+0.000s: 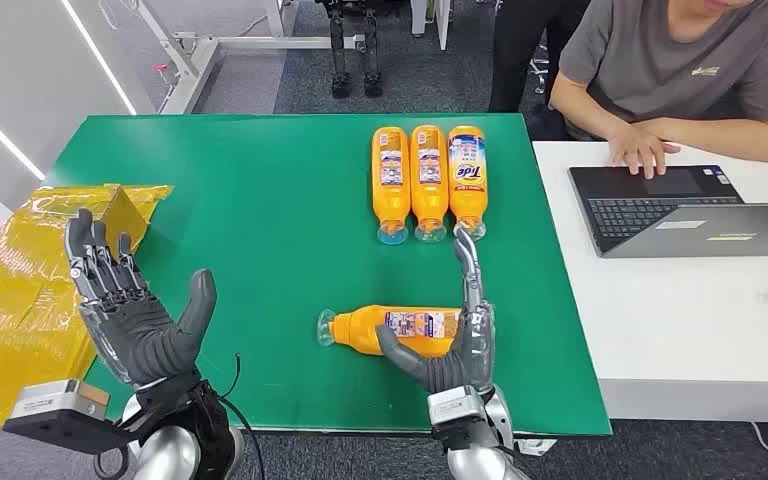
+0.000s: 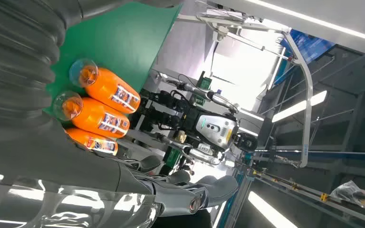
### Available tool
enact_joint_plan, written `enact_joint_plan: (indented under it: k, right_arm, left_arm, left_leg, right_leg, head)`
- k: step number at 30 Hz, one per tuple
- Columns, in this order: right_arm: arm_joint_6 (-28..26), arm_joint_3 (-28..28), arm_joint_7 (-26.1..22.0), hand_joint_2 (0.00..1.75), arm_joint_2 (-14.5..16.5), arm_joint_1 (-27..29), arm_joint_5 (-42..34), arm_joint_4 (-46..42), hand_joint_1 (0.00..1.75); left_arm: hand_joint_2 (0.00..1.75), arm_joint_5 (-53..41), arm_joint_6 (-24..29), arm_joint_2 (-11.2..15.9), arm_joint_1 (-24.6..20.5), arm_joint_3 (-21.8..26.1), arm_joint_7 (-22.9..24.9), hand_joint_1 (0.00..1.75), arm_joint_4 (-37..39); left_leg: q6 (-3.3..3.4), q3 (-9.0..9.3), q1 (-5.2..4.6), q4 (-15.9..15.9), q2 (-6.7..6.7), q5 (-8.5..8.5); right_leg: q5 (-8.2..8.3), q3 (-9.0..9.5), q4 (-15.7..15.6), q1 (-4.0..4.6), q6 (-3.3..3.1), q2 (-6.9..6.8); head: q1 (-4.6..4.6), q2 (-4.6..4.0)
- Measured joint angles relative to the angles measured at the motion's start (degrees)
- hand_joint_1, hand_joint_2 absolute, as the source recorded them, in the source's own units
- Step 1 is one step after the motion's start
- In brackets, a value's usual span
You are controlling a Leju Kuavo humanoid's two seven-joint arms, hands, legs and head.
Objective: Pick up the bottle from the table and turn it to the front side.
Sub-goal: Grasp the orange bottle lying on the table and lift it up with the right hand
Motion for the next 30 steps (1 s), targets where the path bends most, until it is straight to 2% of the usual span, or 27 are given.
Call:
enact_joint_plan:
  k: [7, 15, 26, 30]
  right_arm:
    - [-0.9, -0.7, 1.3, 1.75, 0.0, 1.4, 3.4, -1.2, 0.00]
    - [-0.4, -2.6, 5.8, 1.75, -0.6, 3.4, 10.4, -4.1, 0.00]
    - [1.8, -4.7, 8.6, 1.75, -1.5, 3.6, 12.9, -4.4, 0.00]
    - [5.3, -5.1, 13.8, 1.75, -1.8, 3.0, 18.8, -3.9, 0.00]
  left_arm:
    - [1.75, 0.6, 0.0, 0.3, -0.8, -1.0, 0.0, 0.00, 0.8]
    - [1.75, 1.6, 0.0, 0.9, -2.0, -3.1, 0.0, 0.00, 2.3]
    - [1.75, 2.9, -0.2, 1.0, -4.7, -4.1, 0.0, 0.00, 4.0]
    - [1.75, 3.2, -0.9, 1.0, -5.5, -4.1, 0.0, 0.00, 4.7]
  left_leg:
    - [0.00, 0.00, 0.00, 0.0, 0.01, 0.00]
    - [0.00, 0.00, 0.00, 0.0, 0.01, 0.00]
    - [0.00, 0.00, 0.00, 0.0, 0.01, 0.00]
    - [0.00, -0.01, 0.00, 0.0, 0.01, 0.00]
  right_leg:
    - [0.00, 0.00, 0.0, 0.00, 0.00, 0.00]
    - [0.00, 0.00, 0.0, 0.00, 0.00, 0.00]
    - [0.00, 0.00, 0.0, 0.00, 0.00, 0.00]
    - [0.00, 0.00, 0.0, 0.00, 0.00, 0.01]
  head:
    - [-0.01, 0.00]
    - [0.01, 0.00]
    - [0.00, 0.00]
    - [0.00, 0.00]
